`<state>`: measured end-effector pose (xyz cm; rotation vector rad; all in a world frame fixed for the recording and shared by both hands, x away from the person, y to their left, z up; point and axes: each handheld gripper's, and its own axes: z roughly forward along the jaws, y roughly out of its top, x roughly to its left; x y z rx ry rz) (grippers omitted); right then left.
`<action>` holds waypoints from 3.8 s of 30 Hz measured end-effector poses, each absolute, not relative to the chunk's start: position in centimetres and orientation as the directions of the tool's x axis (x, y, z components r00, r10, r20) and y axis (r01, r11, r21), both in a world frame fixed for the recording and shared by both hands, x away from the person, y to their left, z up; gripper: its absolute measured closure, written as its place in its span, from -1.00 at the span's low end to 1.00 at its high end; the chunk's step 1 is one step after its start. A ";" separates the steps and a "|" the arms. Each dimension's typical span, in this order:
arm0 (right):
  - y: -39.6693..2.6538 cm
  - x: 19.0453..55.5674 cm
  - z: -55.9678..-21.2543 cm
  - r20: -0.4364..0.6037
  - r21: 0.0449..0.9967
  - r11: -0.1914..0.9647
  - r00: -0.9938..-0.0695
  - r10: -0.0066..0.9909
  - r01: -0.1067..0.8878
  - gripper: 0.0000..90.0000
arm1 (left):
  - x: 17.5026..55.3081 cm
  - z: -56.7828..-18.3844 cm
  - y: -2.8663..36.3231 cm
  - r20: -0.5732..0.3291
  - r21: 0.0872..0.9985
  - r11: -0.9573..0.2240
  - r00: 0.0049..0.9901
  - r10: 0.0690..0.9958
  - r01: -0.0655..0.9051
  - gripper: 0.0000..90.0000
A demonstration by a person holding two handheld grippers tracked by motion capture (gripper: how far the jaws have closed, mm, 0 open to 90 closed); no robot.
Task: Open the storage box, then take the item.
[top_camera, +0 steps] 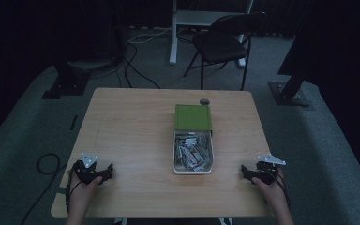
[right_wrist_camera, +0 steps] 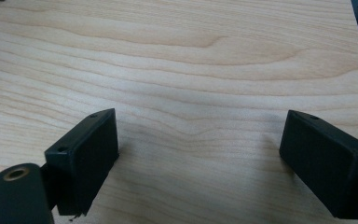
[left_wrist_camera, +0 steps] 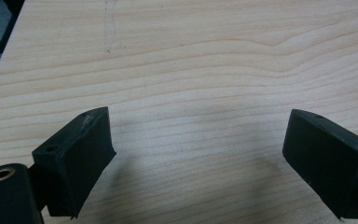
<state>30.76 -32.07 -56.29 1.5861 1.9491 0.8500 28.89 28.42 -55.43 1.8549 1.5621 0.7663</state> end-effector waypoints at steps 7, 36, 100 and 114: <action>-32.1 30.8 -56.3 0.017 0.724 0.133 -0.210 0.978 0.677 -0.75 | 29.2 -55.6 28.7 0.042 0.708 -0.124 0.134 0.990 0.695 -0.80; -32.1 30.8 -56.3 0.016 0.724 0.135 -0.212 0.977 0.676 -0.75 | 29.4 -55.6 28.9 0.010 0.704 -0.085 0.111 0.994 0.705 -0.81; -25.3 30.1 -46.3 0.054 0.850 0.164 -0.392 0.918 0.501 -0.65 | 29.5 -55.7 28.6 0.010 0.704 -0.071 0.090 0.996 0.707 -0.82; -22.7 29.9 -45.1 0.037 0.869 0.209 -0.480 0.877 0.449 -0.65 | 29.5 -55.7 28.6 0.011 0.699 -0.077 0.097 0.995 0.711 -0.87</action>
